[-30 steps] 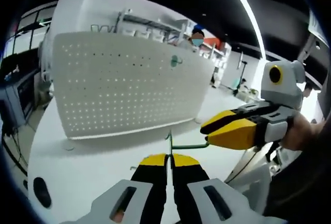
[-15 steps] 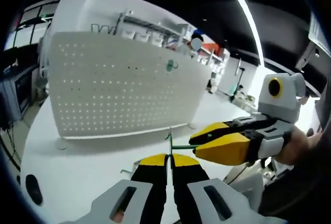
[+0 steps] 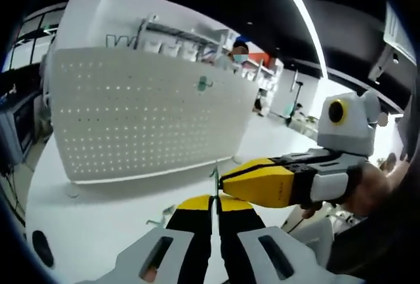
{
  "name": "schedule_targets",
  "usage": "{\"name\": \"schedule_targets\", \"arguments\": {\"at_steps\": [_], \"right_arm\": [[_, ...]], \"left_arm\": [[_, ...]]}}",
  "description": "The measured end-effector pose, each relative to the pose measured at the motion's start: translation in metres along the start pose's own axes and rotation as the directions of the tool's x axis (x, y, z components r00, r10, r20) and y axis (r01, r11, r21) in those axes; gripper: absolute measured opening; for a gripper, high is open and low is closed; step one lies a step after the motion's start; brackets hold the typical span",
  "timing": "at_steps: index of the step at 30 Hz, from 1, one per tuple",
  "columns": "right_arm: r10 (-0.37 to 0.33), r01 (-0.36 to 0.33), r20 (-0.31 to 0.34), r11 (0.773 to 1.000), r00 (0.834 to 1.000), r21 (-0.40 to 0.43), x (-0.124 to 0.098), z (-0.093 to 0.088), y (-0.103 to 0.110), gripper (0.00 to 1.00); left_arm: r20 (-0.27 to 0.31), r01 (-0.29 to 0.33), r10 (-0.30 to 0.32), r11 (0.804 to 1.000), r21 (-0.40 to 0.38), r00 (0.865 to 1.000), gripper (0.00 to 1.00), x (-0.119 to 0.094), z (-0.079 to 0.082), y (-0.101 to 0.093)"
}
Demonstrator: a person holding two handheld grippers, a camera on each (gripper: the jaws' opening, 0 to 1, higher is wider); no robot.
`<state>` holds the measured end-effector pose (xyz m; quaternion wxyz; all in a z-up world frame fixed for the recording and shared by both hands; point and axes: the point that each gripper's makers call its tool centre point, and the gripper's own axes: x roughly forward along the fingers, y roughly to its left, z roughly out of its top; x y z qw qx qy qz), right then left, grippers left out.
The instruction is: Insert the hook assembly into the mounting plate slot until the hook locks in place.
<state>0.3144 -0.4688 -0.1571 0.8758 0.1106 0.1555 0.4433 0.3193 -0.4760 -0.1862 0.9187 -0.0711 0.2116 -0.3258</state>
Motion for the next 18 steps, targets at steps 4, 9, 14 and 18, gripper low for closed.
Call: {"name": "schedule_targets", "arguments": {"at_steps": [4,9,14,18], "right_arm": [[-0.003,0.003,0.004,1.0,1.0,0.021,-0.0004,0.0002,-0.0002,0.03],[0.002,-0.003,0.013,0.999,1.0,0.039,-0.0013,0.0006,0.0024,0.03],[0.018,-0.018,0.009,0.996,1.0,0.085,-0.001,-0.0004,0.0015,0.02],[0.019,-0.019,0.001,0.998,1.0,0.063,-0.0017,-0.0022,0.0024,0.01]], "left_arm": [[0.006,0.003,-0.003,1.0,-0.007,1.0,0.02,0.0002,0.0005,0.0005],[0.021,-0.006,0.007,0.998,-0.061,1.0,0.02,-0.0015,0.0029,0.0063],[0.004,-0.015,0.015,0.999,0.034,1.0,0.02,-0.0031,0.003,0.0009],[-0.007,-0.021,0.022,0.997,0.07,1.0,0.02,-0.0044,0.0019,0.0004]]}}
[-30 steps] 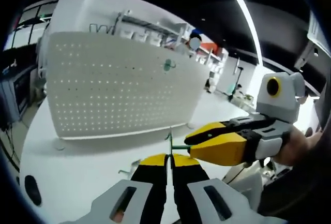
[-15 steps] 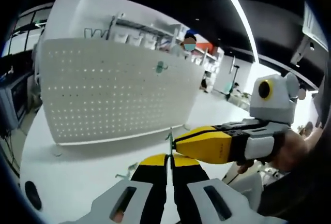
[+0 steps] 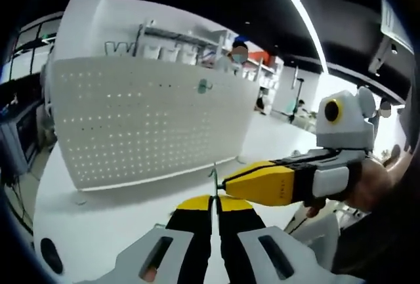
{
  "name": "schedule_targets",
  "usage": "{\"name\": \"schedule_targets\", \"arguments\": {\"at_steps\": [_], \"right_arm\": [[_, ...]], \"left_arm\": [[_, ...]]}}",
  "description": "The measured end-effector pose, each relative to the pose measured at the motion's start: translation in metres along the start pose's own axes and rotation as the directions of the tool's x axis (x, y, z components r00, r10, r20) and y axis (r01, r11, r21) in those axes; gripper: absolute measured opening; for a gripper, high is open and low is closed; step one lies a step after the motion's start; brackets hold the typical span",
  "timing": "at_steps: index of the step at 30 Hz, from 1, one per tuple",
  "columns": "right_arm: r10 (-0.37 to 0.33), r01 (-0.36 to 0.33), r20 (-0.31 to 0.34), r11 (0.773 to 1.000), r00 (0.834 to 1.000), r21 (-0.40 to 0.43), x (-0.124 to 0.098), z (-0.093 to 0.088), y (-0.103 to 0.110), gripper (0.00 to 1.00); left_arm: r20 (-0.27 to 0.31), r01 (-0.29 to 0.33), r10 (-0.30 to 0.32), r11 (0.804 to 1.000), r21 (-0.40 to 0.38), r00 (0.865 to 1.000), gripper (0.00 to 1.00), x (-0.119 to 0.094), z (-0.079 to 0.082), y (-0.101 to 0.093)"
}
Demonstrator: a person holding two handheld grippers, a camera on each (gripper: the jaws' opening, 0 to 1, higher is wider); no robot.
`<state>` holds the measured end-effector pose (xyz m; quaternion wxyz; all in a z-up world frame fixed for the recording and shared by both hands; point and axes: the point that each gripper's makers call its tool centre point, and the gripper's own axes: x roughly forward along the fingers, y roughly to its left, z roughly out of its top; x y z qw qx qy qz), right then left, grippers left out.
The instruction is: Insert the hook assembly into the mounting plate slot until the hook locks in place.
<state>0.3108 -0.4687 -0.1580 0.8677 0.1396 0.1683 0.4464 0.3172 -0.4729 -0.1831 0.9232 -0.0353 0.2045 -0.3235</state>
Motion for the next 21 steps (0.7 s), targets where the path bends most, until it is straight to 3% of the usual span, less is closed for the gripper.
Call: {"name": "schedule_targets", "arguments": {"at_steps": [5,9,16,21], "right_arm": [[-0.003,0.003,0.002,0.998,1.0,-0.056,-0.002,0.002,0.003,0.0],[-0.014,0.014,0.003,0.995,1.0,-0.095,-0.002,0.004,0.002,0.0],[-0.022,0.021,-0.014,0.995,1.0,-0.094,-0.003,0.001,-0.001,0.0],[-0.026,0.024,-0.02,0.995,0.999,-0.098,-0.003,0.0,-0.002,0.0]], "left_arm": [[-0.008,0.003,-0.002,0.999,0.047,1.0,0.02,0.0,0.001,-0.002],[-0.008,0.001,0.0,0.991,0.133,1.0,0.04,0.002,0.004,-0.003],[-0.032,0.02,-0.015,0.986,0.165,0.999,0.05,0.004,-0.002,-0.005],[-0.021,0.043,-0.04,0.992,0.119,0.999,0.06,0.005,-0.008,-0.004]]}}
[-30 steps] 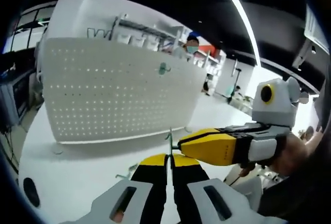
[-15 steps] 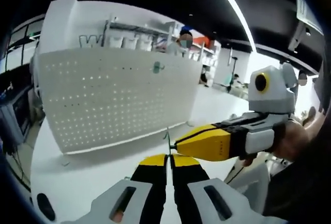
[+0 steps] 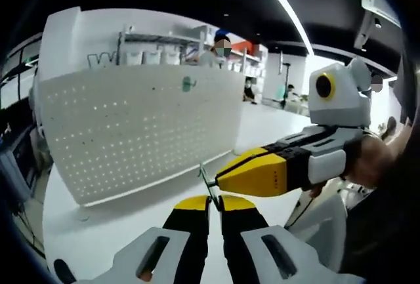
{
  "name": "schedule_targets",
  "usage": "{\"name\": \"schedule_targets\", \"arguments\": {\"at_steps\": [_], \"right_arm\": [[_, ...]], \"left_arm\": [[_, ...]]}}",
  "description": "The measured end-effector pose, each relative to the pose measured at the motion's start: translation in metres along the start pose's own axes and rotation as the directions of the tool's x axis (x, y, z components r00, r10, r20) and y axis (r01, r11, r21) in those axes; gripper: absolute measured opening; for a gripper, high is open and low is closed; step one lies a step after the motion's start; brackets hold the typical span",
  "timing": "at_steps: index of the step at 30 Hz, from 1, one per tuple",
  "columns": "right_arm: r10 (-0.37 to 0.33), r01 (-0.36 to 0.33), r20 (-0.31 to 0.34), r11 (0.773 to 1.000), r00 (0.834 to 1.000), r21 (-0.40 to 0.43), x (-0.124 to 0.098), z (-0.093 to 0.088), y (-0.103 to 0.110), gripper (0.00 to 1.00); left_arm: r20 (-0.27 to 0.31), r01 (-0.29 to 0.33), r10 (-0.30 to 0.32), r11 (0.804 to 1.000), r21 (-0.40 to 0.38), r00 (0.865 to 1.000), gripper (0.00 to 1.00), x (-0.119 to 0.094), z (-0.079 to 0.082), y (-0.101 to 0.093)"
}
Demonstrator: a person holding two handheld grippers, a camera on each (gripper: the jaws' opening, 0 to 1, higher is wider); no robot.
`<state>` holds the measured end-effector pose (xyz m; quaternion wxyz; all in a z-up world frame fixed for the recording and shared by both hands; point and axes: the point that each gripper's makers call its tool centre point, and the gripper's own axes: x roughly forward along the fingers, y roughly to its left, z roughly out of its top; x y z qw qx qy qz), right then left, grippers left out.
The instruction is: Insert the hook assembly into the mounting plate slot until the hook locks in place.
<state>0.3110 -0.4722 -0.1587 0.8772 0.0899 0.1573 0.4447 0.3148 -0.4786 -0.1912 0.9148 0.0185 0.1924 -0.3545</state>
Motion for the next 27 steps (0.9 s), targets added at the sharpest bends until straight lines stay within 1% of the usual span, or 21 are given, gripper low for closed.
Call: {"name": "schedule_targets", "arguments": {"at_steps": [2,3,4,5,8,14,16,19,20,23,25,27], "right_arm": [[-0.007,0.007,0.0,1.0,1.0,-0.016,0.0,0.0,-0.001,0.0],[-0.008,0.008,-0.001,1.0,1.0,-0.015,0.0,0.0,-0.002,0.0],[-0.007,0.007,-0.001,1.0,1.0,-0.011,0.0,0.001,-0.003,0.0],[-0.008,0.008,0.001,1.0,1.0,-0.008,-0.001,0.001,-0.003,0.0],[-0.016,0.016,-0.001,1.0,1.0,-0.009,-0.001,0.002,-0.007,0.0],[-0.033,0.033,0.002,0.999,0.999,-0.017,-0.002,0.003,-0.014,0.0],[-0.038,0.038,0.002,0.999,0.999,-0.018,-0.003,0.003,-0.016,0.0],[-0.05,0.05,0.009,0.999,0.999,-0.016,-0.004,0.006,-0.023,0.0],[-0.055,0.056,0.011,0.998,0.998,-0.019,-0.004,0.007,-0.025,0.0],[-0.074,0.074,0.021,0.997,0.997,-0.017,-0.004,0.012,-0.035,0.0],[-0.087,0.088,0.029,0.996,0.996,-0.021,-0.004,0.015,-0.04,0.0],[-0.107,0.108,0.041,0.994,0.993,-0.029,-0.005,0.018,-0.048,0.0]], "left_arm": [[-0.009,0.0,0.0,1.0,0.005,1.0,0.06,0.0,-0.003,-0.001],[-0.012,0.006,-0.006,1.0,0.01,1.0,0.09,0.0,-0.005,-0.003],[-0.015,0.006,-0.006,1.0,0.005,1.0,0.13,0.0,-0.006,-0.003],[-0.016,-0.001,0.001,1.0,0.001,1.0,0.2,0.0,-0.007,-0.003],[-0.028,-0.007,0.007,1.0,-0.015,1.0,0.37,0.0,-0.01,-0.001],[-0.03,-0.011,0.01,0.999,-0.039,0.999,0.56,-0.001,-0.01,0.0],[-0.03,-0.013,0.012,0.999,-0.044,0.999,0.61,-0.002,-0.009,0.0],[-0.032,-0.009,0.007,0.998,-0.056,0.999,0.7,-0.003,-0.009,-0.001],[-0.033,-0.007,0.005,0.998,-0.06,0.999,0.75,-0.003,-0.01,-0.002],[-0.045,0.006,-0.01,0.997,-0.082,0.999,0.86,-0.003,-0.013,-0.006],[-0.053,0.014,-0.02,0.995,-0.097,0.998,0.9,-0.002,-0.018,-0.009],[-0.084,0.035,-0.045,0.993,-0.115,0.995,0.96,0.001,-0.029,-0.015]]}}
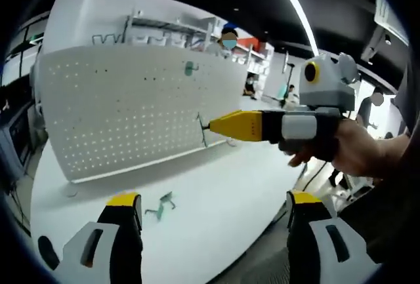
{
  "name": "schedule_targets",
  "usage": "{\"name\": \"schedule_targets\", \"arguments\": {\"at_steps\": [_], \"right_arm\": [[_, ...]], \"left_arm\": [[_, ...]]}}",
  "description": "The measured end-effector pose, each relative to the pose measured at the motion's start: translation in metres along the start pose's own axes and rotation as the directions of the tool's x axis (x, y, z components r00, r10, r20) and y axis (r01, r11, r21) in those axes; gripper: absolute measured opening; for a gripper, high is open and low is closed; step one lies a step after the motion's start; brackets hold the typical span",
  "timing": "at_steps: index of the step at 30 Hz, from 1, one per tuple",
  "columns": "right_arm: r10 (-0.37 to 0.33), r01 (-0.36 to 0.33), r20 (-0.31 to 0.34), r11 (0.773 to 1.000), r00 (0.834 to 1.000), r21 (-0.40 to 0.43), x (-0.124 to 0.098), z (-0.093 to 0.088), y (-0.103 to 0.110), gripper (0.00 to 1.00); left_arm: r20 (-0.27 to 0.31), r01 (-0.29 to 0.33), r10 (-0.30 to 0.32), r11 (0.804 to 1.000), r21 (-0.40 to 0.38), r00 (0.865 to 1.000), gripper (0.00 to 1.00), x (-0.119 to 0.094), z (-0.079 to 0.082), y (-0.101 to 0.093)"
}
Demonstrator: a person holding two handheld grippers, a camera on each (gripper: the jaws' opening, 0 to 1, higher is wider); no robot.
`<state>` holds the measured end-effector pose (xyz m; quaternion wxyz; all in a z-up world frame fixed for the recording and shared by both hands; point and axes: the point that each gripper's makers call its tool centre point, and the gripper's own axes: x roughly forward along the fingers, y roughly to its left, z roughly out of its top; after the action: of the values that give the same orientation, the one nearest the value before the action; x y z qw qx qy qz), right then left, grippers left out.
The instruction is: Insert the hook assembly into the mounting plate slot until the hook locks in place.
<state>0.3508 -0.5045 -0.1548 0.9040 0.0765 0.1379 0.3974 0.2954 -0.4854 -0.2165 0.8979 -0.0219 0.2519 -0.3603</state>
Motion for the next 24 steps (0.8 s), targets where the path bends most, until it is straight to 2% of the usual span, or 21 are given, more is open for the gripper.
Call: {"name": "schedule_targets", "arguments": {"at_steps": [3,7,13,16,20,24], "right_arm": [[-0.033,0.033,0.017,0.999,0.999,-0.009,0.0,0.007,-0.014,0.0],[-0.077,0.077,0.037,0.997,0.996,-0.012,-0.001,0.014,-0.032,0.0],[-0.157,0.158,0.068,0.987,0.985,-0.013,-0.002,0.025,-0.064,0.0],[-0.2,0.193,0.13,0.979,0.971,0.065,-0.002,0.038,-0.082,0.0],[-0.244,0.243,0.153,0.97,0.958,0.025,0.006,0.051,-0.106,0.0],[-0.306,0.307,0.207,0.951,0.929,0.028,0.01,0.073,-0.136,0.0]], "left_arm": [[-0.005,0.013,-0.013,1.0,-0.002,1.0,1.0,0.001,-0.002,-0.006],[0.008,0.041,-0.041,0.999,0.001,0.999,1.0,0.001,0.002,-0.012],[0.016,0.042,-0.042,0.999,0.004,0.999,1.0,-0.004,0.009,-0.012],[0.04,0.044,-0.042,0.998,-0.036,0.998,1.0,-0.009,0.017,-0.007],[0.062,0.022,-0.019,0.998,-0.06,0.998,1.0,-0.016,0.021,0.006],[0.045,-0.004,0.008,0.997,-0.082,0.999,1.0,-0.02,0.013,0.02]]}}
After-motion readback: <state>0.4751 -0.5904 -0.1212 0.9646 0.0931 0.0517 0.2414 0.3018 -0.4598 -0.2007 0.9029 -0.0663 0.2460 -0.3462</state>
